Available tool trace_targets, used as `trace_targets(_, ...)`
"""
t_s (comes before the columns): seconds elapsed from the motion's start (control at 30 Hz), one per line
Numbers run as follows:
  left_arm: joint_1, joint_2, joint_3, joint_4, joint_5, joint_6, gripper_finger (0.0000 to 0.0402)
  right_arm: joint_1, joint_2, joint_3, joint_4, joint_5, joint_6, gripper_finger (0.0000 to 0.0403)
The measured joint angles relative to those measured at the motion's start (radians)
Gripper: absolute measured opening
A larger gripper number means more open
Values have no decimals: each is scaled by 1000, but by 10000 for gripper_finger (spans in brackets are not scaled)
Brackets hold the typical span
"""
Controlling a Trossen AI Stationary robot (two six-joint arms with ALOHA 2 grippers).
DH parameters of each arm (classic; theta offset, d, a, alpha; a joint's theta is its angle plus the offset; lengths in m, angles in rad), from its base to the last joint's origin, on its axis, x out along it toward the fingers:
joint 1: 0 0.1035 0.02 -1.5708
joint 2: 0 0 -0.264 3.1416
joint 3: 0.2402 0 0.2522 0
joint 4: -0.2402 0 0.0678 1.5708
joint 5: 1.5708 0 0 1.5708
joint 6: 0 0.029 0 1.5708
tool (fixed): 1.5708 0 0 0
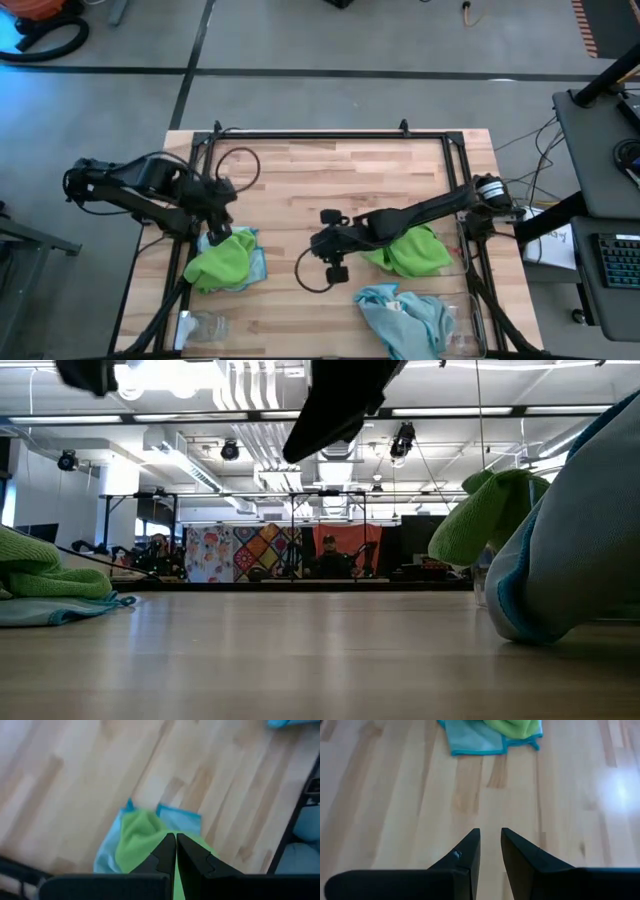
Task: Sort microfiber towel by color & place in baskets
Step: Put the green microfiber cloth into the top transparent bin
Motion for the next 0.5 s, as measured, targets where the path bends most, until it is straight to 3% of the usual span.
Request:
trace_targets(0.27, -93, -115, -307, 190, 111, -195, 0, 64, -82, -1, -96, 0, 98, 73)
trace_targets(0.5, -172, -148, -495, 401, 205, -309, 0, 113, -91, -2, -100, 0, 148, 73)
